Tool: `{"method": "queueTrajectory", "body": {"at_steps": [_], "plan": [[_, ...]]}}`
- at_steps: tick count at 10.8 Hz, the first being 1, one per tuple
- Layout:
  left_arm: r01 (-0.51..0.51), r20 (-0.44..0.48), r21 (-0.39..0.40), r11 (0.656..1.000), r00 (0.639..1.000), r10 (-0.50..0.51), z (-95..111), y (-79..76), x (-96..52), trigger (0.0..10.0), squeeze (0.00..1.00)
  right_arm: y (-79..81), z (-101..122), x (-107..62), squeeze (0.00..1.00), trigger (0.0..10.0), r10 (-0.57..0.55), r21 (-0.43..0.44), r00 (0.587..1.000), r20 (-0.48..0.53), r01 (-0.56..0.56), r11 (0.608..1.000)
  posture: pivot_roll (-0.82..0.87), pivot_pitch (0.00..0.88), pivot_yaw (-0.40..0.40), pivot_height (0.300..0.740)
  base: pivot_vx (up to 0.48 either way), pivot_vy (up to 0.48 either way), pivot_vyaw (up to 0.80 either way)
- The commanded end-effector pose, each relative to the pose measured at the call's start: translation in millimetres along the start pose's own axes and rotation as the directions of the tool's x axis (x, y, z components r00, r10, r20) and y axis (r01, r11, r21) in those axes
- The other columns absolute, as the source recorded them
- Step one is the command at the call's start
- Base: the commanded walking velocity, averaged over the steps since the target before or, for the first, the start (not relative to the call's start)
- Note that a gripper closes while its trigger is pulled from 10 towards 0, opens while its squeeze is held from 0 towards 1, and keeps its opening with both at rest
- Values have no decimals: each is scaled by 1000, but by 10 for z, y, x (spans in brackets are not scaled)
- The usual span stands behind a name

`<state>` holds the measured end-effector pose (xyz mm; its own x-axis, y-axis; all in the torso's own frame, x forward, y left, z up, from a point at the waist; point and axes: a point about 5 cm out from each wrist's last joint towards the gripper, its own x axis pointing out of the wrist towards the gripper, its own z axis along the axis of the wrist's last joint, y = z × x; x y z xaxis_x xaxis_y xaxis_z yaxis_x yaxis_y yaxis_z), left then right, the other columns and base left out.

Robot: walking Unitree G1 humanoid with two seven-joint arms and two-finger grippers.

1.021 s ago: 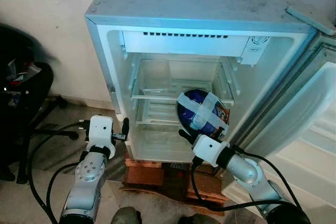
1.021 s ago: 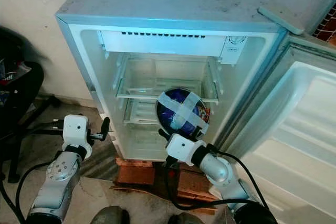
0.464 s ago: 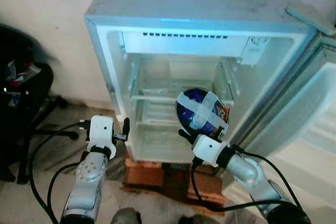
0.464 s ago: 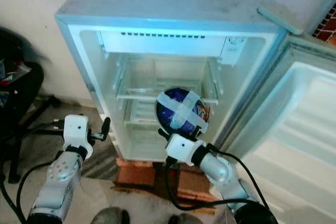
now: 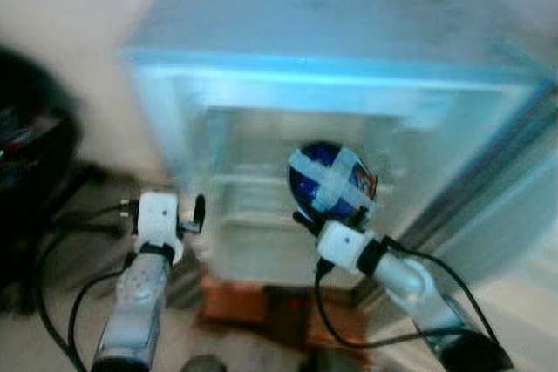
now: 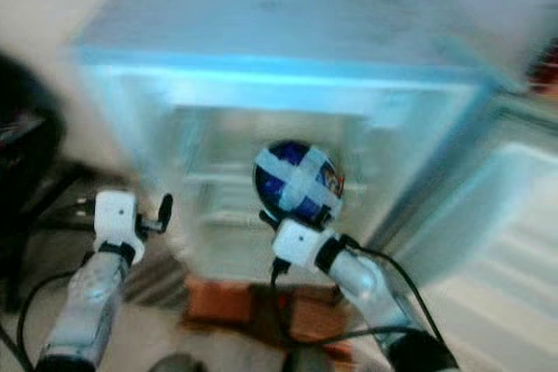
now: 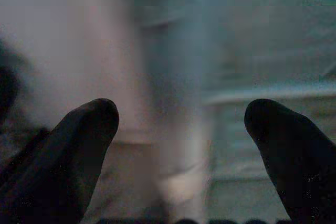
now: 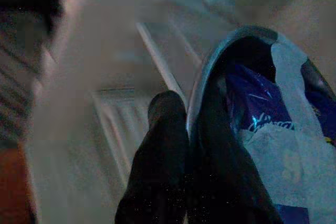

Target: Restocking fridge

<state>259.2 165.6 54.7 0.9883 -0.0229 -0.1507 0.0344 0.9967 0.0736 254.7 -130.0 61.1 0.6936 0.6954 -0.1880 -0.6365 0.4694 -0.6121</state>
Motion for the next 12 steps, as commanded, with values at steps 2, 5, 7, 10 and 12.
{"method": "queueTrajectory", "body": {"at_steps": [2,5,7,10,12], "plan": [[4,-11,4,1000,1000,-4,-37,12,-116,10000,0,-54,8,-15,0,10000,-10,-16,1000,10,10,1000,124,91,-50,740,0,0,0],[28,-9,43,999,1000,-28,-68,-31,-360,10000,0,-106,-17,5,0,10000,-9,-16,1000,0,9,1000,140,113,-66,740,0,0,0],[50,9,85,995,999,-51,-28,-56,-450,10000,0,-152,-38,115,0,10000,17,-14,1000,-18,-17,1000,158,160,-90,740,0,0,0],[31,32,119,992,999,-35,108,-100,-630,10000,0,-358,54,561,0,10000,109,-61,994,-31,-111,992,213,264,-158,740,0,0,0],[16,27,119,993,999,-19,136,-116,-714,10000,0,-525,157,774,0,10000,91,-92,994,-59,-97,991,236,289,-178,740,0,0,0]]}}
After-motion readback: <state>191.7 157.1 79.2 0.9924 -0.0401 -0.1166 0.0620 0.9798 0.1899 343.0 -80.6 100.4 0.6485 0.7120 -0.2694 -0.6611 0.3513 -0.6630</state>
